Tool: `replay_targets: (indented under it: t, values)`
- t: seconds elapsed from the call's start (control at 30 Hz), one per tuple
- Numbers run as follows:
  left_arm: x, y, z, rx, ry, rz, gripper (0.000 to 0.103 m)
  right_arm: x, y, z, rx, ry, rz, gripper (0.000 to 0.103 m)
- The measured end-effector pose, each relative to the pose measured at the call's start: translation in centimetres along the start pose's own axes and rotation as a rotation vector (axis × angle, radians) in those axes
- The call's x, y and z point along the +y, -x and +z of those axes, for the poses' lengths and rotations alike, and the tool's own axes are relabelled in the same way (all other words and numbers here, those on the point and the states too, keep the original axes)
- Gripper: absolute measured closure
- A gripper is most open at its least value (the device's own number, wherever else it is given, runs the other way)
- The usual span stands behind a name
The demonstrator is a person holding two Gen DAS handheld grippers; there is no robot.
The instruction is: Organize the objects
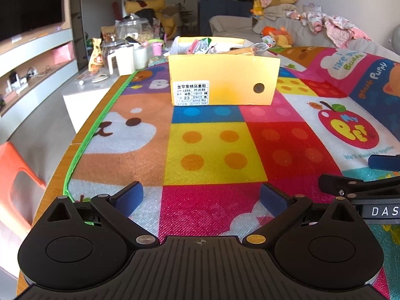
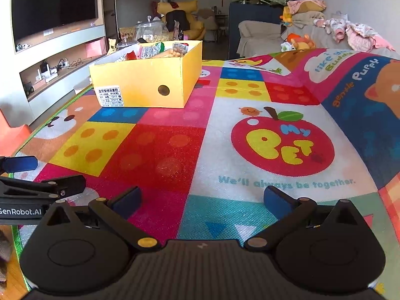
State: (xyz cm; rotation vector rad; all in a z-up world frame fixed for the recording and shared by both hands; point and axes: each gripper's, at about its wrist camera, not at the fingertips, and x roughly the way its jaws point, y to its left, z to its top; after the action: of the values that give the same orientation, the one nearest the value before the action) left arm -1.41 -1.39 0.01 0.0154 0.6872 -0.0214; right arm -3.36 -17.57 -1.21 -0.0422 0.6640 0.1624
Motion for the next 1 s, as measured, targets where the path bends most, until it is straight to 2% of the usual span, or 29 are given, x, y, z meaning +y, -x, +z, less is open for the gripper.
replay_targets:
  t: [1.0]
  values:
    - [0.04,0.09,-0.1,-0.007,0.006,0.0,0.001,0.24,-0.03,-0.05,-0.003,0.001,-0.027,0.0]
